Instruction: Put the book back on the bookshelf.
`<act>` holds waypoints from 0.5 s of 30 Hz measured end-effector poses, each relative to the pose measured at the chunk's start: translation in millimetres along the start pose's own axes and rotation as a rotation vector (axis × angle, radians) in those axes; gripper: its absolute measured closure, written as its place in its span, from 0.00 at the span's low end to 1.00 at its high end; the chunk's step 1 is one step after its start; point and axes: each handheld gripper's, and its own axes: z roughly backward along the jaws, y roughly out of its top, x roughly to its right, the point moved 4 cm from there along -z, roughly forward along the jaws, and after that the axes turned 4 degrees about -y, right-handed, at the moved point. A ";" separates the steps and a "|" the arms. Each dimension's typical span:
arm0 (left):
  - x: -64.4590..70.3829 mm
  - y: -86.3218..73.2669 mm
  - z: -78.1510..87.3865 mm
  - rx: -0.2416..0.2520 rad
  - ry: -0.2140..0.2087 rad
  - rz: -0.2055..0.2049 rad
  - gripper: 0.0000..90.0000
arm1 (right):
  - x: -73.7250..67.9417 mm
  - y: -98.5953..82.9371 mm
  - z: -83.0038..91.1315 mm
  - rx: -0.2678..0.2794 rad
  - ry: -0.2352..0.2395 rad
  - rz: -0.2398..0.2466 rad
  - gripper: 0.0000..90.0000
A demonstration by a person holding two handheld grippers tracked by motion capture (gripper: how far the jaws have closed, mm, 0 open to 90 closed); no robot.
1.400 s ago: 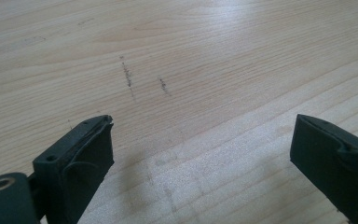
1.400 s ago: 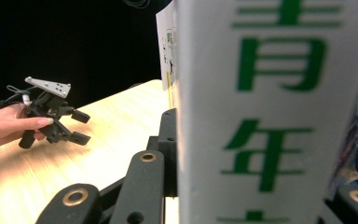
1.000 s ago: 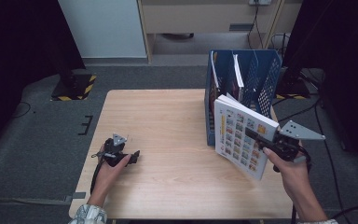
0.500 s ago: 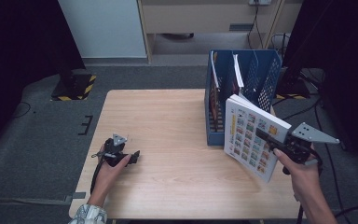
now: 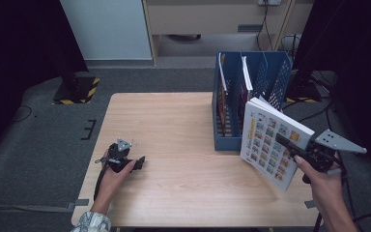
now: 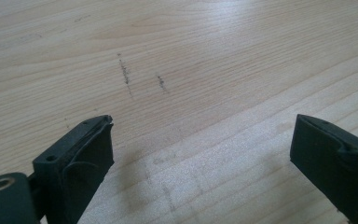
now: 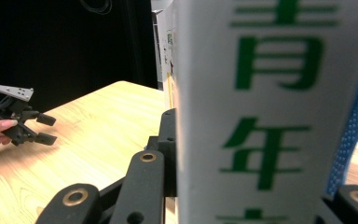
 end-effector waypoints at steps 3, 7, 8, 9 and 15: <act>0.1 0.0 -0.3 -0.001 0.000 -0.002 0.06 | 1.8 0.7 4.3 0.002 -0.007 0.006 0.82; -0.1 0.7 0.6 0.004 0.002 0.000 0.06 | 3.9 3.8 9.4 0.010 -0.010 -0.016 0.82; -0.3 0.7 0.8 0.006 0.002 0.001 0.06 | 4.1 4.6 10.3 0.011 -0.012 -0.017 0.82; -0.5 0.6 0.8 0.005 0.003 0.002 0.06 | 3.9 6.0 11.4 0.015 -0.012 -0.023 0.82; 1.9 -1.4 -2.2 -0.017 0.003 -0.010 0.06 | 0.6 20.8 21.2 0.030 -0.011 -0.039 0.82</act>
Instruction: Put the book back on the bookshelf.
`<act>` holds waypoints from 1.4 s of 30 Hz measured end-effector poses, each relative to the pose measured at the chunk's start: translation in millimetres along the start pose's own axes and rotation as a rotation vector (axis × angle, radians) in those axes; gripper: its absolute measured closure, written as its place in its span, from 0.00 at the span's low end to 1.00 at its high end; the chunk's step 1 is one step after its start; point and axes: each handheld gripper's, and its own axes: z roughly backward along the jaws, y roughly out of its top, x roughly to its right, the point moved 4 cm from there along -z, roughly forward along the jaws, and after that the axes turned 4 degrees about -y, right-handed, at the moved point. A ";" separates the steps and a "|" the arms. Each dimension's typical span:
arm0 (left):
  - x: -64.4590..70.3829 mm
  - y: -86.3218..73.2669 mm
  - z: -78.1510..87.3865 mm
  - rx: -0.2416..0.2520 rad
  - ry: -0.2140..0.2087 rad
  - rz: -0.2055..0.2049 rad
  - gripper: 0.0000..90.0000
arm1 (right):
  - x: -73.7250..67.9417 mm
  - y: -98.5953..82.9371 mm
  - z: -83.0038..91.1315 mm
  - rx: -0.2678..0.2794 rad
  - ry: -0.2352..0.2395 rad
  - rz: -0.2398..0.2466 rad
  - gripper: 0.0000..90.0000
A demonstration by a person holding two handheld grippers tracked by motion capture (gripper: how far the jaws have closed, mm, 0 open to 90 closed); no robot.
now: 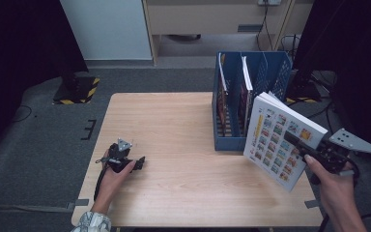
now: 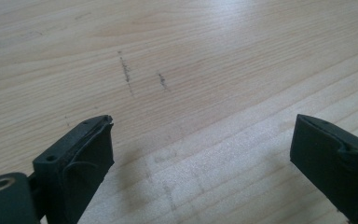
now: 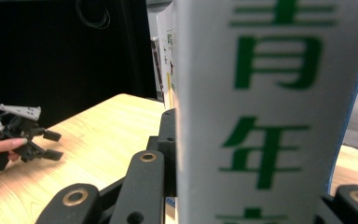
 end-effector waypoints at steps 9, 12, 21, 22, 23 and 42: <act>0.1 -1.3 -1.5 -0.007 -0.002 0.001 0.06 | 0.3 29.6 3.5 0.015 -0.034 -0.001 0.82; 0.7 -1.8 -2.8 -0.012 -0.005 0.001 0.06 | 1.4 39.2 2.2 0.021 -0.044 -0.014 0.82; 1.2 -2.2 -2.4 -0.011 -0.006 -0.001 0.06 | -0.3 65.2 -5.6 0.040 -0.074 -0.010 0.82; 1.3 -2.3 -2.4 -0.011 -0.006 0.000 0.06 | 0.7 67.9 -7.2 0.042 -0.089 -0.008 0.82; 1.4 -2.3 -2.3 -0.011 -0.006 -0.001 0.06 | 1.3 69.4 -8.4 0.045 -0.097 -0.010 0.82; 2.1 -2.7 -3.0 -0.002 -0.011 -0.003 0.05 | 35.9 76.3 -52.0 0.035 -0.298 0.033 0.82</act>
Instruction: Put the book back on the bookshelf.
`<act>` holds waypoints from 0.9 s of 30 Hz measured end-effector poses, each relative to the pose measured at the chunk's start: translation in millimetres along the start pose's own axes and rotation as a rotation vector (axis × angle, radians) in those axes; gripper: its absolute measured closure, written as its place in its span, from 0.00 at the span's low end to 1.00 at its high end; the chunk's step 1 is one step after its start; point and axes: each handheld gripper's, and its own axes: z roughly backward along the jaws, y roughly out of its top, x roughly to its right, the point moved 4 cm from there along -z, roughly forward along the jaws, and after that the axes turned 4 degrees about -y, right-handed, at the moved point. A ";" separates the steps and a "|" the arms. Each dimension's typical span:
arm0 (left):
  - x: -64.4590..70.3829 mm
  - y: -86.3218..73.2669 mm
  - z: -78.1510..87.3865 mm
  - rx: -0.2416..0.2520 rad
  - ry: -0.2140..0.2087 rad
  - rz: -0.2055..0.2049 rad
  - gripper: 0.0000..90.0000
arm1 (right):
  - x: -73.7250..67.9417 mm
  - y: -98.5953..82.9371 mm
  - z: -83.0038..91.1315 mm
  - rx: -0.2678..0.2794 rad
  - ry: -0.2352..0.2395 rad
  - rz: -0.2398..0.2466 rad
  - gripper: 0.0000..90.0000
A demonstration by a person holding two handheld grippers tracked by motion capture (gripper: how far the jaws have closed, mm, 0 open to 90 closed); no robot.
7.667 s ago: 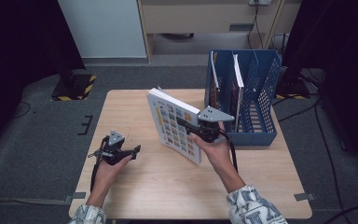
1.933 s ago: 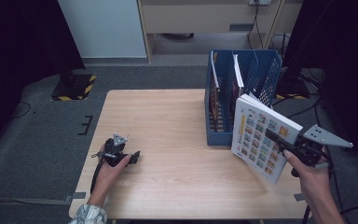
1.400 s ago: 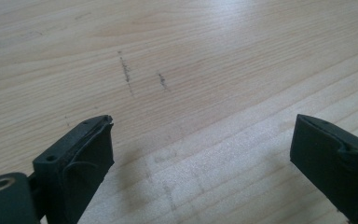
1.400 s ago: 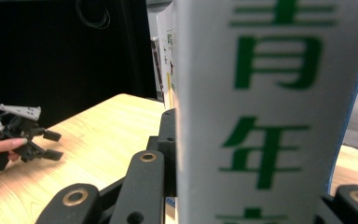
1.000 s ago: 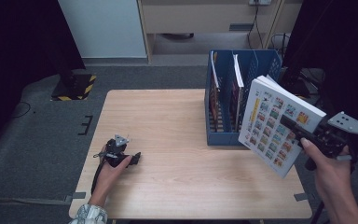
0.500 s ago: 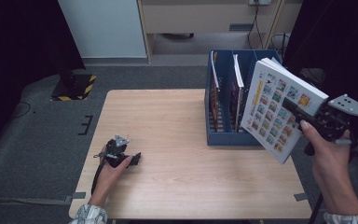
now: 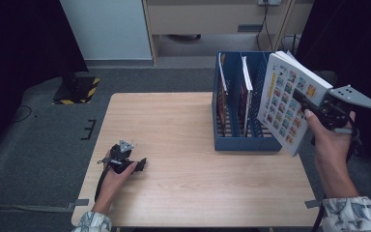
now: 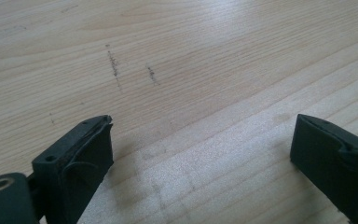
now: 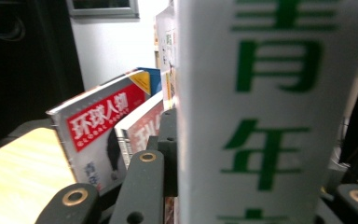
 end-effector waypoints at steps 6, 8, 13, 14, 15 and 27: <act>-0.4 -0.4 -0.2 0.002 -0.004 0.003 0.05 | 7.7 -6.0 -16.8 -0.027 -0.051 0.019 0.82; -0.4 -0.4 -0.2 0.003 -0.004 0.004 0.05 | 10.3 -7.3 -21.4 -0.033 -0.065 0.014 0.82; -0.2 -0.6 -0.1 0.003 -0.004 0.006 0.05 | 16.7 -8.7 -31.6 -0.033 -0.096 -0.004 0.82; -0.1 -0.6 -0.1 0.003 -0.004 0.007 0.05 | 17.7 -8.9 -34.0 -0.034 -0.100 -0.006 0.82; -0.1 -0.7 -0.1 0.004 -0.004 0.007 0.05 | 18.6 -9.1 -36.5 -0.035 -0.108 -0.006 0.82; 0.3 -2.2 -0.7 0.012 -0.017 0.028 0.05 | 30.6 -10.8 -74.1 -0.033 -0.150 -0.026 0.82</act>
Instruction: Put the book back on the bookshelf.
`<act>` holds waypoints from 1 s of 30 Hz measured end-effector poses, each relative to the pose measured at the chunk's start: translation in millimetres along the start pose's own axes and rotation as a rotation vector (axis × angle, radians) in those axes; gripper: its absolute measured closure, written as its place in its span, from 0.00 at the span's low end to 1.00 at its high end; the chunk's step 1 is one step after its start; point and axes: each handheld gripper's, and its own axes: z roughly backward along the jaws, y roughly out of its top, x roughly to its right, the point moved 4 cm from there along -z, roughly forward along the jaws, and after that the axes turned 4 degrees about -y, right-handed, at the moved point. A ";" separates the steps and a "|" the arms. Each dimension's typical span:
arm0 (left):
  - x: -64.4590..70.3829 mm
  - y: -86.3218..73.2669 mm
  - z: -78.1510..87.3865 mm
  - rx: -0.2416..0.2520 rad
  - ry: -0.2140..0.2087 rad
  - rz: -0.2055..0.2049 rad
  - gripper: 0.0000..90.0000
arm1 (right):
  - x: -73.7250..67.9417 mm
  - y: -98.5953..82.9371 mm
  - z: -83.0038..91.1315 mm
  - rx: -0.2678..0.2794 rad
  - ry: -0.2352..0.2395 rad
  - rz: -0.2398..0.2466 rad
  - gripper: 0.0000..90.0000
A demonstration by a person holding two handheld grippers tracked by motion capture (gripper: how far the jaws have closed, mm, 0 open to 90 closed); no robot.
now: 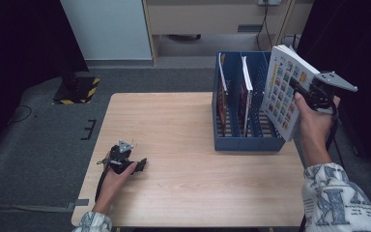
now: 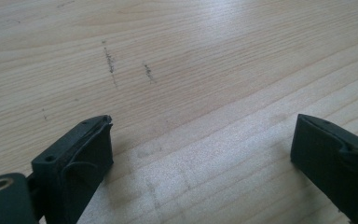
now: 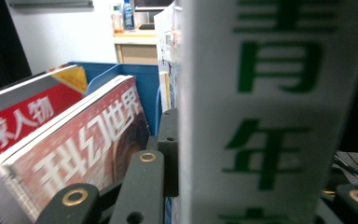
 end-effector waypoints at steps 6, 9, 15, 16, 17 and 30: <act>1.4 0.4 -0.4 -0.002 -0.002 0.001 0.05 | 1.7 -3.6 -19.0 0.008 -0.009 -0.017 0.82; 2.1 0.6 -0.8 -0.001 -0.004 0.000 0.05 | 2.4 -9.7 -26.6 0.011 -0.011 -0.034 0.82; 2.4 0.8 -1.1 -0.001 -0.007 0.001 0.05 | -0.9 -19.5 -37.6 0.017 -0.012 -0.039 0.82; 2.5 0.9 -1.1 -0.001 -0.007 0.001 0.05 | -1.5 -19.7 -38.4 0.017 -0.011 -0.034 0.82; 2.6 0.9 -1.1 -0.001 -0.006 0.000 0.05 | -2.2 -20.1 -39.6 0.020 -0.011 -0.034 0.82; 3.4 1.0 -1.4 -0.002 -0.012 0.001 0.05 | -11.4 -32.0 -56.6 0.023 -0.011 -0.032 0.82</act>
